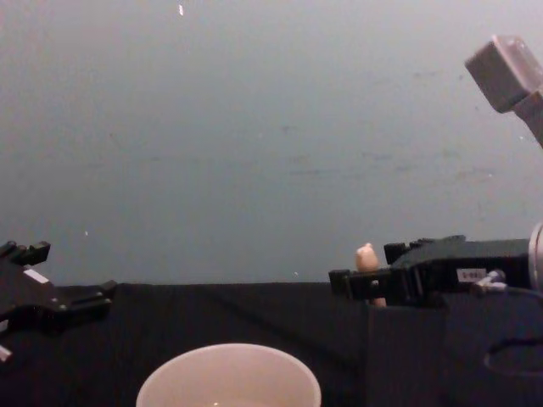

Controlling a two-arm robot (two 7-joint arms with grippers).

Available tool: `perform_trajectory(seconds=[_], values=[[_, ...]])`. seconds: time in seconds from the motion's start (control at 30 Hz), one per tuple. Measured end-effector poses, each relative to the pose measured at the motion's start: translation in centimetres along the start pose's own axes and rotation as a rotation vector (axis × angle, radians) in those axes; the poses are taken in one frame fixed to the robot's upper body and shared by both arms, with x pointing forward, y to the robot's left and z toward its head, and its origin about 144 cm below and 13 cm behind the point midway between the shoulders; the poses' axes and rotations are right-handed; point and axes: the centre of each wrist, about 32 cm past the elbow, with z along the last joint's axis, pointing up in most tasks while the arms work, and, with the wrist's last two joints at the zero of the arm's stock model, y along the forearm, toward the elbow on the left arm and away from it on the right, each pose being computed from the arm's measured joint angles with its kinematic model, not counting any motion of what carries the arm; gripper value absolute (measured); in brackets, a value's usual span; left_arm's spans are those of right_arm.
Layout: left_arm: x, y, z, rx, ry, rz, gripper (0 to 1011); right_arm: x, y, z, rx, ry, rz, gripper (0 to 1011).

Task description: Pick up the stirring spoon with one hand, stir inside the cup, then place it back in its original position.

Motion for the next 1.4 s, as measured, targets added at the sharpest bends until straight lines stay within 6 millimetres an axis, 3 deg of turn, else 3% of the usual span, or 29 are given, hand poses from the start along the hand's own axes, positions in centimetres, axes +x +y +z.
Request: perform_trajectory(seconds=[0.8, 1.23, 1.27, 1.4], values=[[0.00, 0.00, 0.00, 0.000, 0.000, 0.000, 1001, -0.03, -0.08, 0.00, -0.002, -0.002, 0.001, 977], [0.00, 0.00, 0.00, 0.000, 0.000, 0.000, 1001, -0.04, -0.06, 0.02, -0.002, -0.002, 0.002, 650], [0.00, 0.00, 0.00, 0.000, 0.000, 0.000, 1001, -0.04, -0.06, 0.01, -0.002, -0.002, 0.002, 578], [0.00, 0.00, 0.00, 0.000, 0.000, 0.000, 1001, -0.03, -0.06, 0.01, -0.001, -0.001, 0.002, 458]])
